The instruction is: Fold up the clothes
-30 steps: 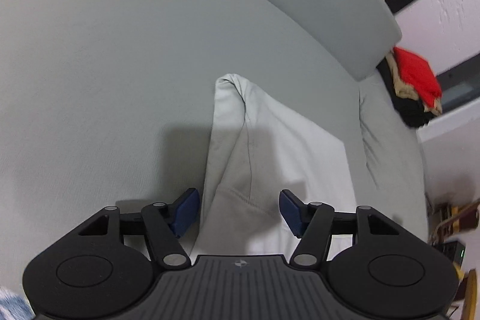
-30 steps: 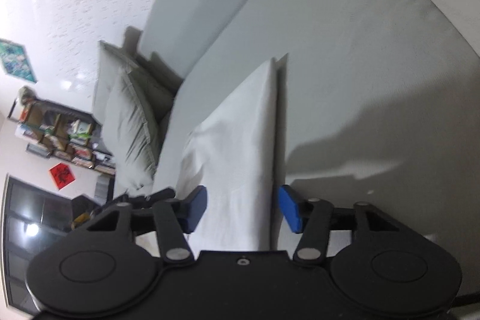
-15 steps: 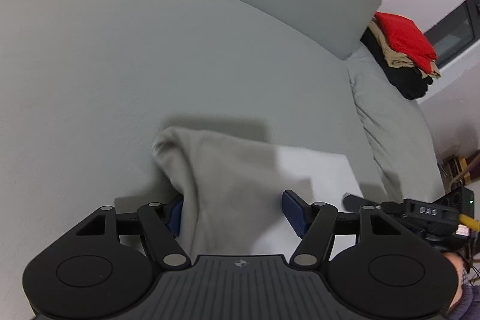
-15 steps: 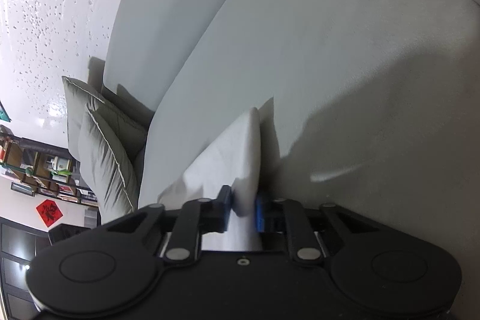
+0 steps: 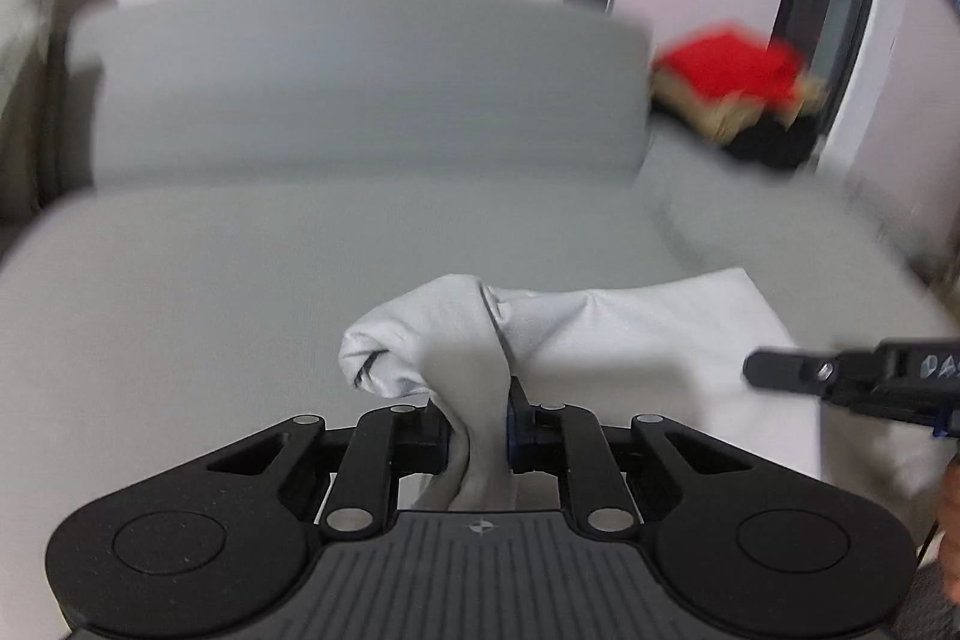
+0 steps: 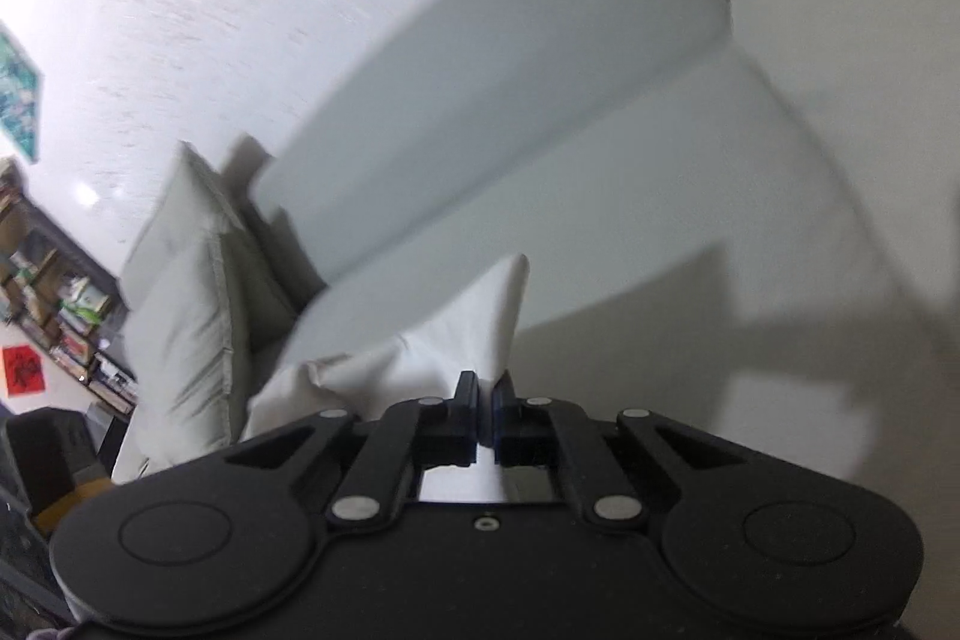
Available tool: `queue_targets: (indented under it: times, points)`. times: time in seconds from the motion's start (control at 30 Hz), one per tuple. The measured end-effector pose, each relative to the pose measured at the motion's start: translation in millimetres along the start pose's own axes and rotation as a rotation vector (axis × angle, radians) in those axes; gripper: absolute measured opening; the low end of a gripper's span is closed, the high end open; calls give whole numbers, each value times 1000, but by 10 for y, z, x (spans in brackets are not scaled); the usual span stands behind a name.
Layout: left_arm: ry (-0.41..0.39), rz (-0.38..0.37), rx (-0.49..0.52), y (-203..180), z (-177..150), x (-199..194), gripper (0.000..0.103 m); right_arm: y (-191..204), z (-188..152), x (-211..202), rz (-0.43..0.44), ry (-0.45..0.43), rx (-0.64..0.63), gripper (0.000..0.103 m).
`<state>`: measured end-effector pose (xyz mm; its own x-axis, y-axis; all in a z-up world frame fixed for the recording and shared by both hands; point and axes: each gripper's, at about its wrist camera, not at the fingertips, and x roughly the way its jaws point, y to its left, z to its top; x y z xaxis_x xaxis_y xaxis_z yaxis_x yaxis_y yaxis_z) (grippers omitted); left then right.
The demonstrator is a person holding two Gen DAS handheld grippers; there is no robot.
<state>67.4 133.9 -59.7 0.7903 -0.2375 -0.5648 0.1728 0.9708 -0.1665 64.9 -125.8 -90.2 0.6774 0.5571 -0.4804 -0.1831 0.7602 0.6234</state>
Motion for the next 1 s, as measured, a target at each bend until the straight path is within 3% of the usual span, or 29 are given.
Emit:
queue_targets:
  times: [0.13, 0.33, 0.57, 0.7, 0.8, 0.9, 1.0]
  points:
    - [-131, -35, -7, -435, 193, -497, 15, 123, 73, -679, -27, -92, -99, 4]
    - [-313, -143, 80, -1428, 394, -1043, 15, -50, 245, -1889, 7, -382, -38, 4]
    - [-412, -307, 192, -2581, 409, -1248, 15, -438, 419, -3085, -73, -573, -38, 4]
    - [-353, -386, 197, -3035, 507, -896, 15, -671, 565, -3335, -164, -628, -33, 4]
    - [-262, -428, 170, -3282, 610, -455, 15, -1011, 738, -3367, -226, -632, 6, 4]
    - [-172, -430, 155, -3419, 691, 73, 15, -1347, 925, -3235, -284, -607, 55, 4]
    - [-112, -393, 207, -3584, 769, 589, 15, -1727, 1168, -2949, -349, -549, 94, 4]
